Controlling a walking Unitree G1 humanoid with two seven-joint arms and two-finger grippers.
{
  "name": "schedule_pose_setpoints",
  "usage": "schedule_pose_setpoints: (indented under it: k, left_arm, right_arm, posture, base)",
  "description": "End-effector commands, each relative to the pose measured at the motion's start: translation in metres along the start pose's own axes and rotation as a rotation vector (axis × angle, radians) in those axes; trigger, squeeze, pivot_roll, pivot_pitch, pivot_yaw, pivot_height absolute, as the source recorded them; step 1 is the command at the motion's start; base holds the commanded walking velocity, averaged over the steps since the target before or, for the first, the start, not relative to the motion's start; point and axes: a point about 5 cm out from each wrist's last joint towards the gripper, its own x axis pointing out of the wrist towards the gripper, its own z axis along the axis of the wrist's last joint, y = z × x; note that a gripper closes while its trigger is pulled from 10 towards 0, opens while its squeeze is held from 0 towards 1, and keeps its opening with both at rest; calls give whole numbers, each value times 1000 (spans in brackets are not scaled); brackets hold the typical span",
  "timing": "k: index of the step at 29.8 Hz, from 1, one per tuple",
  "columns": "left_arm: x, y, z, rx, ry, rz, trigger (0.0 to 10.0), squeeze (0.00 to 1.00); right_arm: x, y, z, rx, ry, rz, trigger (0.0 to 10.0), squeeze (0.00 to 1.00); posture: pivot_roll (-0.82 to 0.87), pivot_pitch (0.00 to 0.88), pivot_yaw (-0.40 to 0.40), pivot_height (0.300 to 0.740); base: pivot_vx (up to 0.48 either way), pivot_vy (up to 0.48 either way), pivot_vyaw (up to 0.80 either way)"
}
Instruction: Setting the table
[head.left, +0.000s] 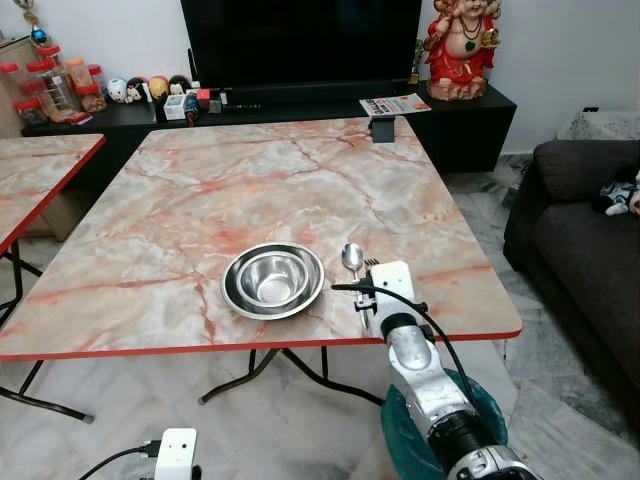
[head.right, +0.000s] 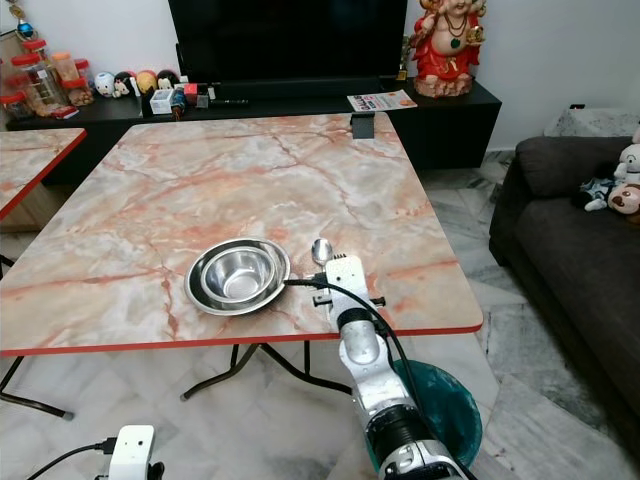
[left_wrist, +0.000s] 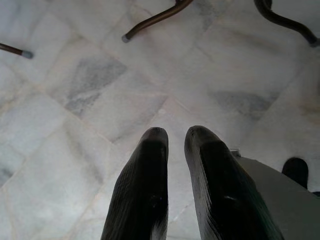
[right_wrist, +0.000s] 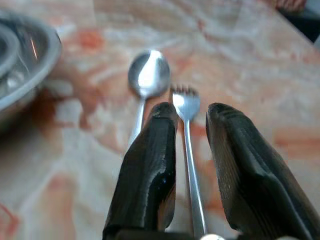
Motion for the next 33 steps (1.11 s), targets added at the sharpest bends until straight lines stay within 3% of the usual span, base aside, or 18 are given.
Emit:
schedule_pose_setpoints:
  k: [1,9,12,33]
  left_arm:
    - [-1,1,-5,-4,22,-2,10000,0]
    - [-2,2,-6,-4,25,-5,10000,0]
    - [-2,2,-7,-2,28,-5,10000,0]
    - [-3,4,-9,13,33,-9,10000,0]
  right_arm:
    - [3,1,3,2,11,3,10000,0]
    - [6,3,3,16,52,20,10000,0]
    - [9,5,-2,73,125,27,10000,0]
    - [12,1,-8,149,196,0,10000,0]
  posture:
    - [15,0,44,740]
    - [17,0,43,740]
    - [26,0,46,740]
    - [32,9,56,740]
  base:
    - [0,0,0]
    - [0,0,0]
    - [0,0,0]
    - [0,0,0]
